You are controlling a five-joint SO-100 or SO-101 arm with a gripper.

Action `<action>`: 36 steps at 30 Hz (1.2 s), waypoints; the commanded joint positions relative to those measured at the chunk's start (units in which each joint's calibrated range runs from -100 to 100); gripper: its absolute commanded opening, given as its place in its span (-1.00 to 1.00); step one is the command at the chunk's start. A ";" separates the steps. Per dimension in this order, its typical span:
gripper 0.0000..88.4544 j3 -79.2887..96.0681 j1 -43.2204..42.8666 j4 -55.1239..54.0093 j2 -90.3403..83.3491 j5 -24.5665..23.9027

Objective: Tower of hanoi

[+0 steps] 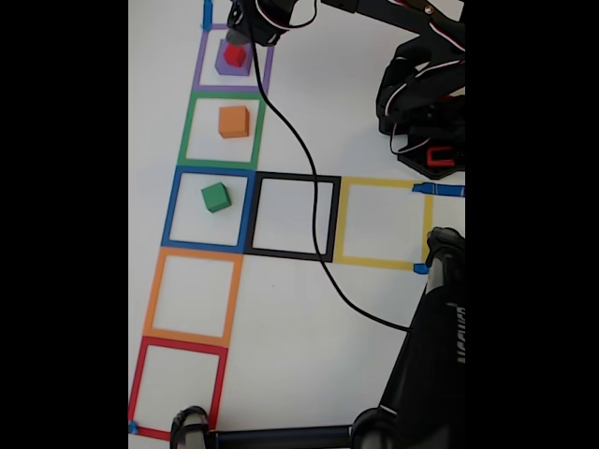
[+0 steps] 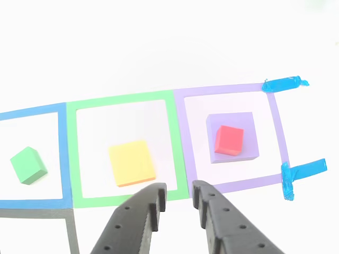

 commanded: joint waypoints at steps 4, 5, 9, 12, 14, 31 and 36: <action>-0.98 -20.05 -9.69 15.09 -1.89 0.00; -0.98 -21.87 -10.84 16.39 -1.89 0.00; -0.98 -25.32 -14.39 19.06 -1.97 0.00; -0.98 -28.69 -16.88 21.49 -1.57 0.00; -0.98 -31.41 -18.61 23.43 -1.16 0.00; -0.95 1.40 -28.00 7.32 -14.08 0.00; -0.74 19.50 -27.81 -9.77 -16.02 0.00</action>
